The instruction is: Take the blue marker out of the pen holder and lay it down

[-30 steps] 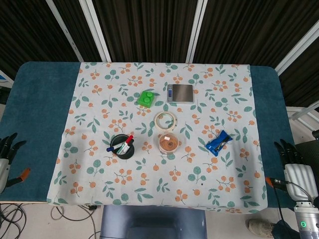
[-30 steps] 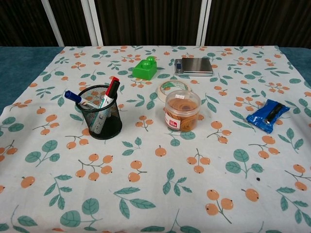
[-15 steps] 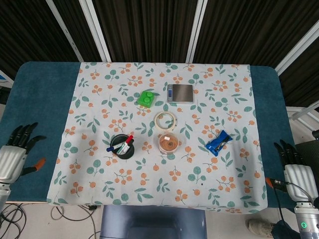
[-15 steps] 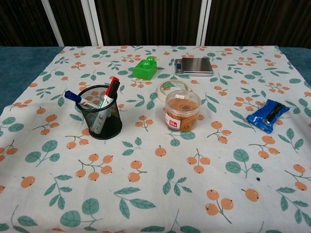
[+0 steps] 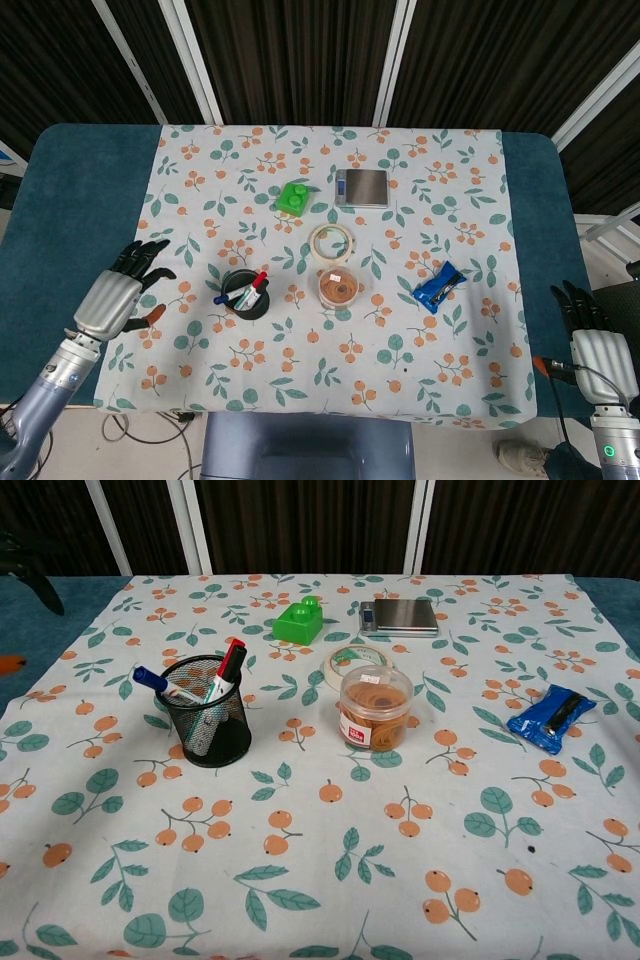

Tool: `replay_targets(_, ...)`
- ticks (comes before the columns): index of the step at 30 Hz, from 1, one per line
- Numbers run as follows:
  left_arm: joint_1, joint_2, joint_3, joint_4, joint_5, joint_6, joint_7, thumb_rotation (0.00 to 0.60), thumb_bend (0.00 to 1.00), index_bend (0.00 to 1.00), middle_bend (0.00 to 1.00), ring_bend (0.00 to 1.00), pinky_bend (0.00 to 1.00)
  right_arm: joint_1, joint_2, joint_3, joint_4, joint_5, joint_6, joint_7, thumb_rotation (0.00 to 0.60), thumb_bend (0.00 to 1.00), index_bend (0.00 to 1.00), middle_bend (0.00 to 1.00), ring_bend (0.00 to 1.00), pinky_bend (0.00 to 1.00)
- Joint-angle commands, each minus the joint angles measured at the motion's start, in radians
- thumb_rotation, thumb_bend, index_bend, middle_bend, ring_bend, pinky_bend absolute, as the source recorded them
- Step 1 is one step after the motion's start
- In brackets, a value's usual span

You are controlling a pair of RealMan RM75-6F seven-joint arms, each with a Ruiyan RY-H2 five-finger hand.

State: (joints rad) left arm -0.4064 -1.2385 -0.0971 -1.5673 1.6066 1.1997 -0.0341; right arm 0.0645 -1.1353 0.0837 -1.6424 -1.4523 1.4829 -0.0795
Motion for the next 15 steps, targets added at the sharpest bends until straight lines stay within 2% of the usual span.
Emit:
replay_targets(1, -0.026, -0.035, -0.009, 0.014, -0.016, -0.019, 0.0, 0.6, 0.3, 0.36, 0.02, 0.0, 0.0, 0.0, 0.0, 0.0, 0.0, 0.0, -0.001, -0.001, 0.6, 0.11, 0.07, 0.0, 0.04, 0.17)
replay_targets(15, -0.09, -0.123, -0.003, 0.073, -0.03, -0.055, 0.027, 0.6, 0.3, 0.4, 0.04, 0.0, 0.0, 0.0, 0.0, 0.002, -0.001, 0.005, -0.002, -0.001, 0.6, 0.11, 0.07, 0.0, 0.04, 0.17)
